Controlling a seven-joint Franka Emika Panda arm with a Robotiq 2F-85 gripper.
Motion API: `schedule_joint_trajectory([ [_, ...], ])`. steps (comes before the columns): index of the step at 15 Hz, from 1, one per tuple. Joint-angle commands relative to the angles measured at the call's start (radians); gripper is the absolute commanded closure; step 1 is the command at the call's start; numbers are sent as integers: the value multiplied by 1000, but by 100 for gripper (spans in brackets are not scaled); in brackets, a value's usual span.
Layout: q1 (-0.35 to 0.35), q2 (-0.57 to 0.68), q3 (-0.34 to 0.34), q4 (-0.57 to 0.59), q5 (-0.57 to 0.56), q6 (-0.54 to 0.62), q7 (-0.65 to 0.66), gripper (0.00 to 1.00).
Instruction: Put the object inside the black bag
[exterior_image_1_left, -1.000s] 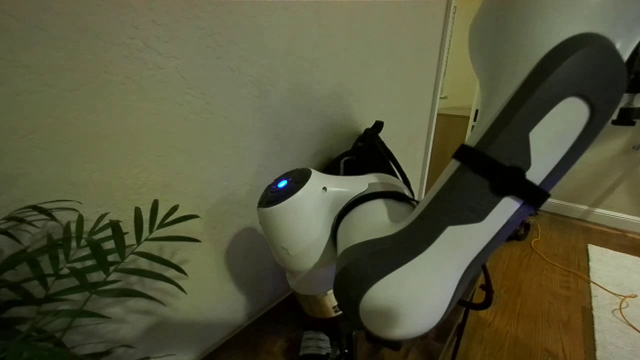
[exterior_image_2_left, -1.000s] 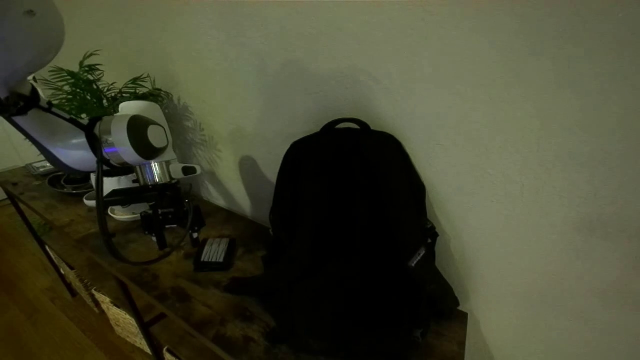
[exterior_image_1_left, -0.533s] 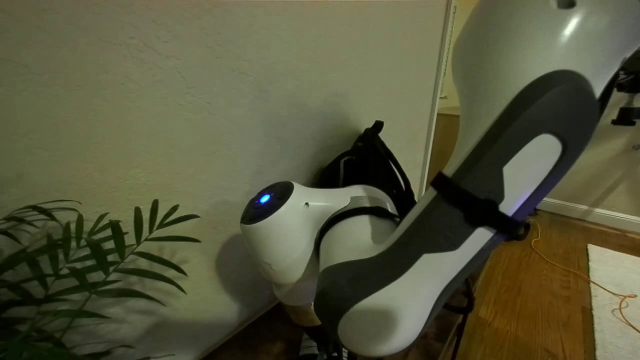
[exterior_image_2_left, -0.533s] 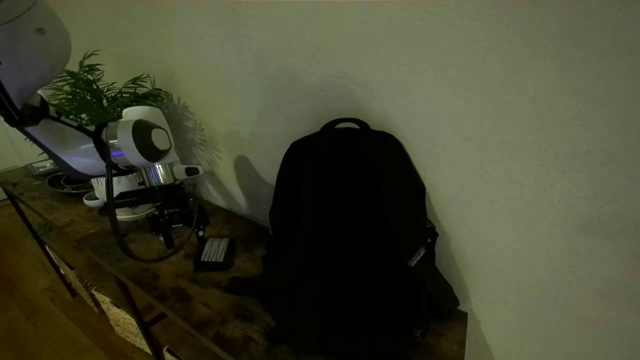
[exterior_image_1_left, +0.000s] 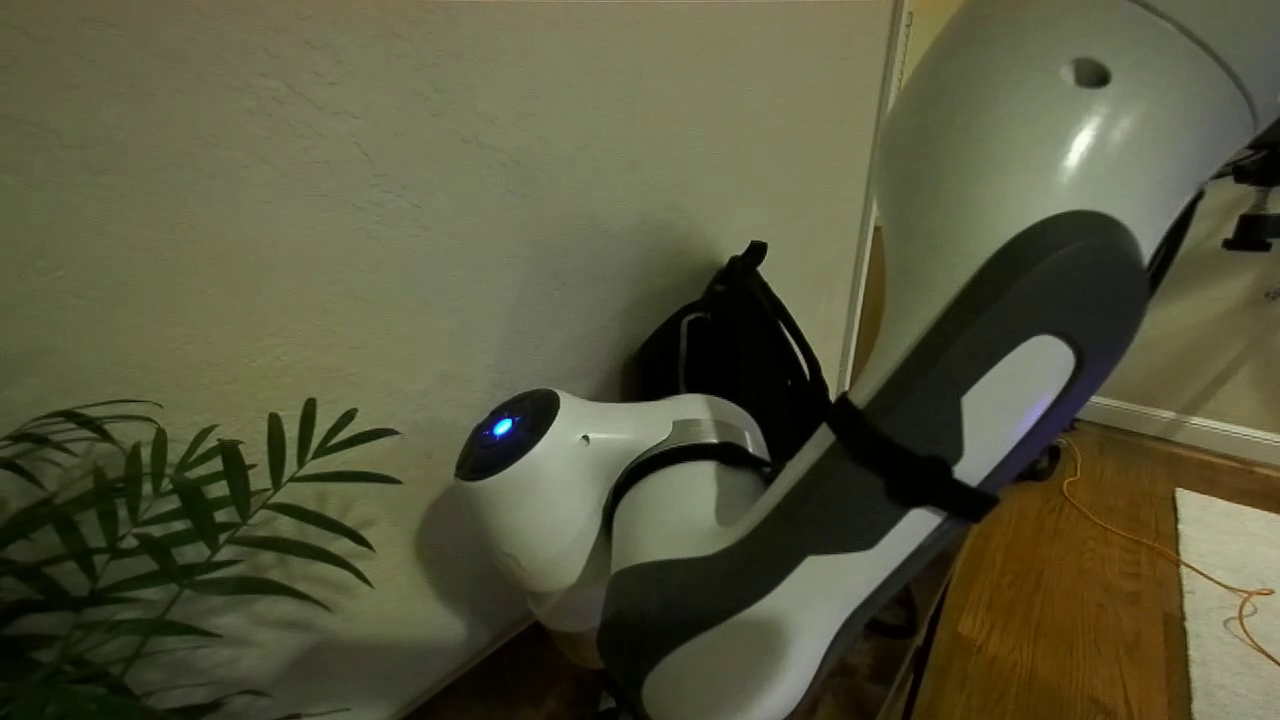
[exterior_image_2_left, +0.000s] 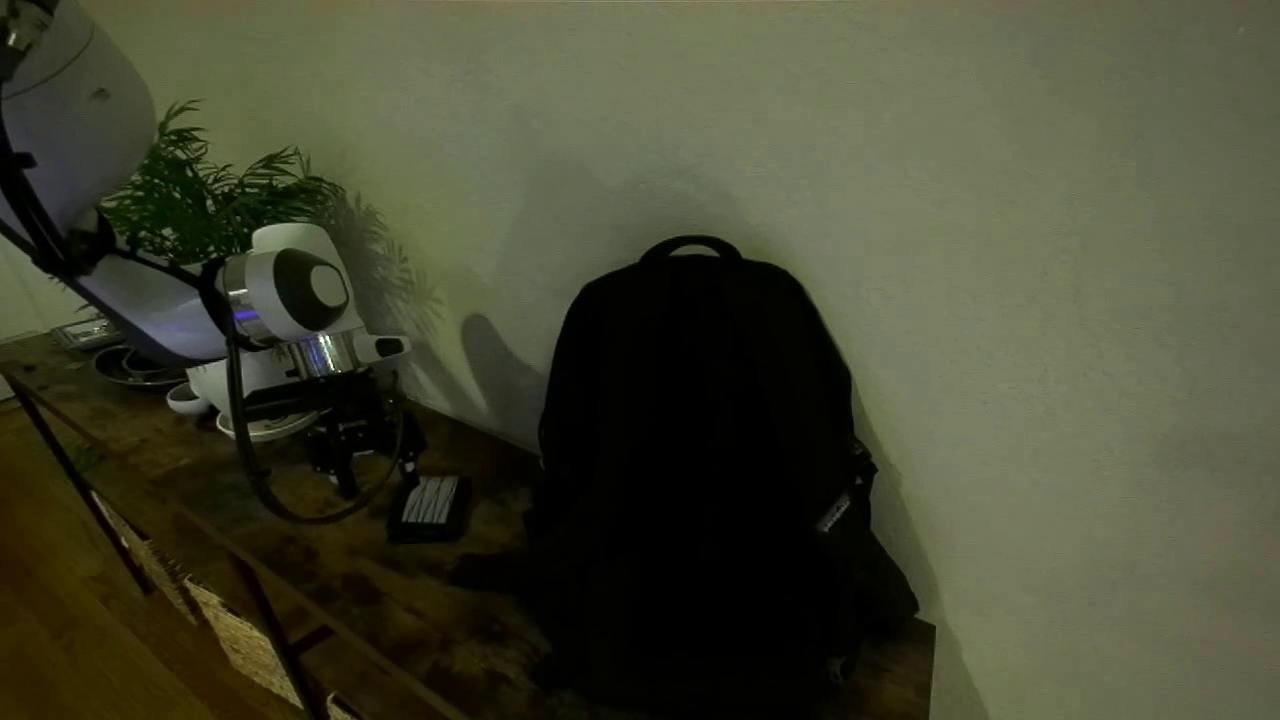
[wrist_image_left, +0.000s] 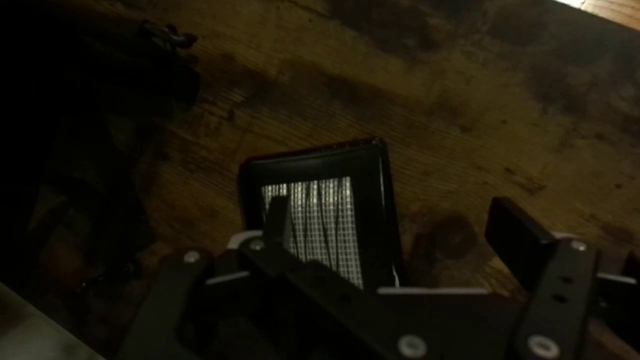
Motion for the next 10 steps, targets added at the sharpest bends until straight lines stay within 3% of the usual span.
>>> schedule_joint_trajectory([
  [1, 33, 28, -34, 44, -22, -30, 36, 0],
  [10, 54, 81, -67, 104, -34, -31, 54, 0],
])
